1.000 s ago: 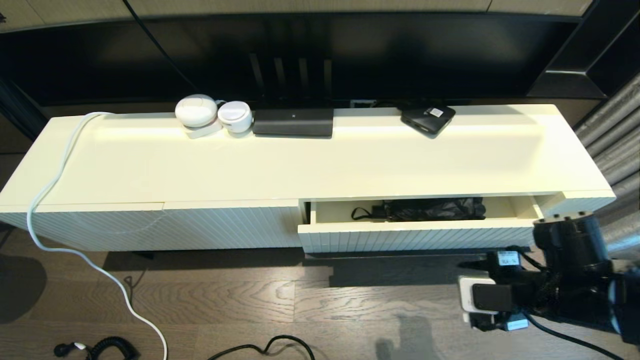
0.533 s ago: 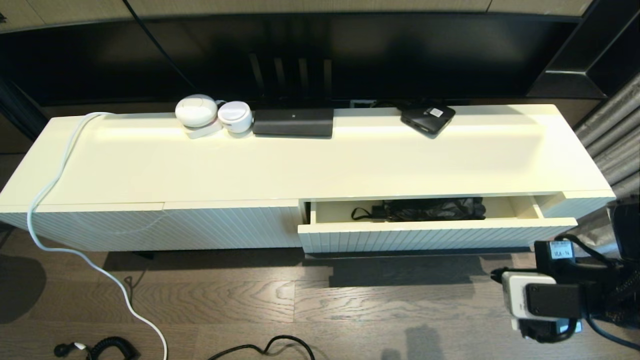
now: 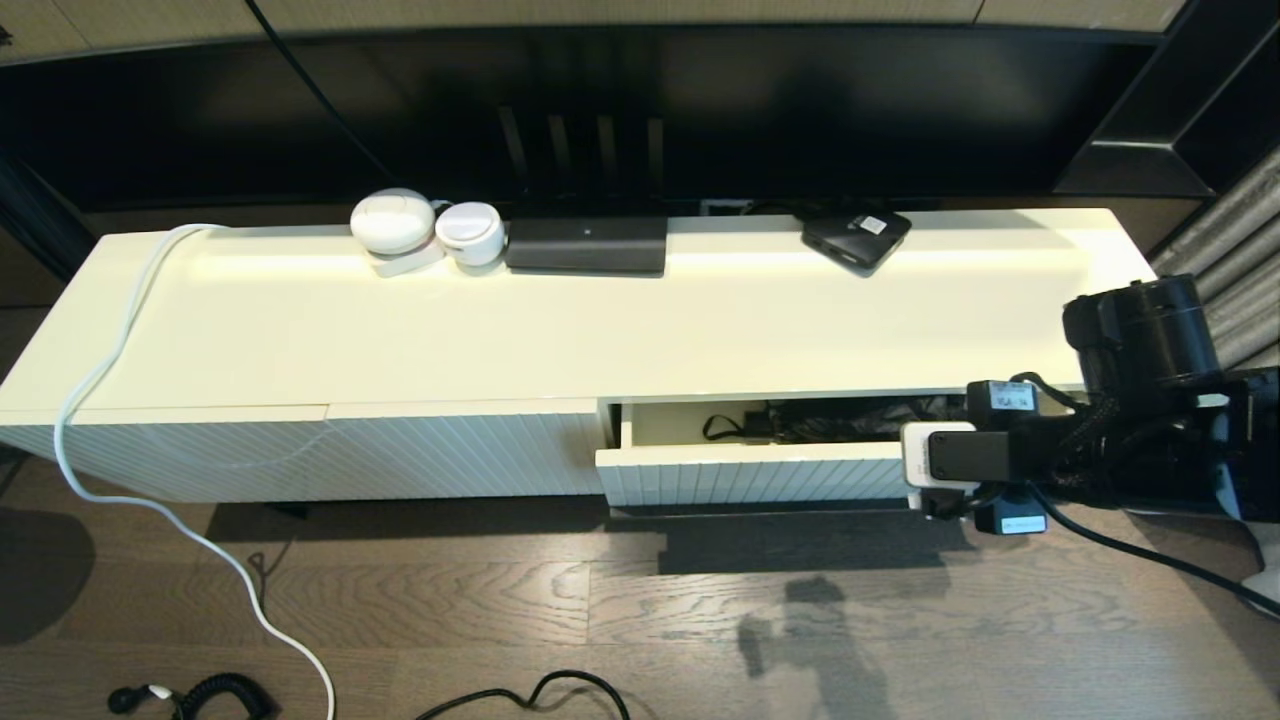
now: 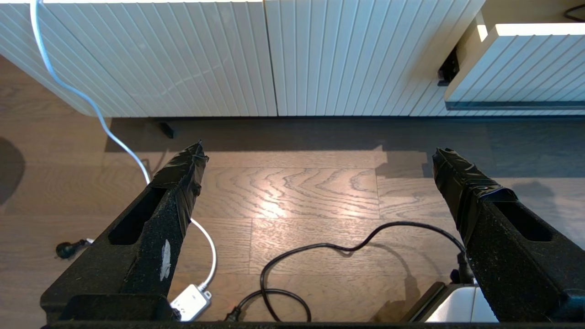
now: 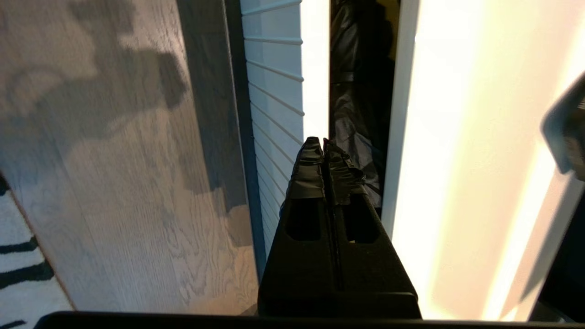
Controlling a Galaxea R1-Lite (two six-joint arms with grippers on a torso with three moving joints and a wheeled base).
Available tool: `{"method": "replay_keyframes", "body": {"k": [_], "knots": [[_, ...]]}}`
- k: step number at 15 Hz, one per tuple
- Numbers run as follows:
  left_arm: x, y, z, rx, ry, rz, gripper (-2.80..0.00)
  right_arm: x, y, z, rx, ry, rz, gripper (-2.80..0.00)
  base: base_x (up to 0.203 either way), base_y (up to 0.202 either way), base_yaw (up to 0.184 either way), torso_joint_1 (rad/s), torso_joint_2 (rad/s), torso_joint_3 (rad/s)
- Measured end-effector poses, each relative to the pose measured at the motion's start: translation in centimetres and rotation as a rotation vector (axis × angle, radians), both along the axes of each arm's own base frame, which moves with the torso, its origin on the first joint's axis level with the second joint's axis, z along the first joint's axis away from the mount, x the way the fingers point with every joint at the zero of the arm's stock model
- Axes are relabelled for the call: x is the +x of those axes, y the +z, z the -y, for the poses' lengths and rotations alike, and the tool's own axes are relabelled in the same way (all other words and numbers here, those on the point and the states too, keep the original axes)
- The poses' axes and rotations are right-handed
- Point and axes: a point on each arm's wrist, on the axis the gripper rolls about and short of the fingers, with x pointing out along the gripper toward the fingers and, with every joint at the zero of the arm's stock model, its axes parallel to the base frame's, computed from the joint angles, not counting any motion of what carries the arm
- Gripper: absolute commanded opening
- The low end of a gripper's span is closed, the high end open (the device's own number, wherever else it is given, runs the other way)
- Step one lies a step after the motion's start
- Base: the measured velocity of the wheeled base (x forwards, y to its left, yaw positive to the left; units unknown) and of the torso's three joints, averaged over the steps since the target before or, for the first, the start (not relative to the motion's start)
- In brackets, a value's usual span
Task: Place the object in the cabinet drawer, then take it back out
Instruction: Open the drawer
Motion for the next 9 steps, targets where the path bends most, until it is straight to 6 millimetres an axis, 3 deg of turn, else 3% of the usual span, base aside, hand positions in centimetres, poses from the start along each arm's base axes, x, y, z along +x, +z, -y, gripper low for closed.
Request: {"method": "replay_keyframes", "body": {"k": [6,9], "knots": [[0.0,0.0,0.0,0.0,0.0,0.0,0.0,4.0,-0.4,-0.1,-0.048,-0.015,-0.052,-2.8,0.0,0.0,0.0,0.0,0.0,0.0],[0.0,0.0,0.0,0.0,0.0,0.0,0.0,4.9,-0.7,0.1,-0.063,-0.039,-0.076,-2.8,0.0,0.0,0.0,0.0,0.0,0.0]]}}
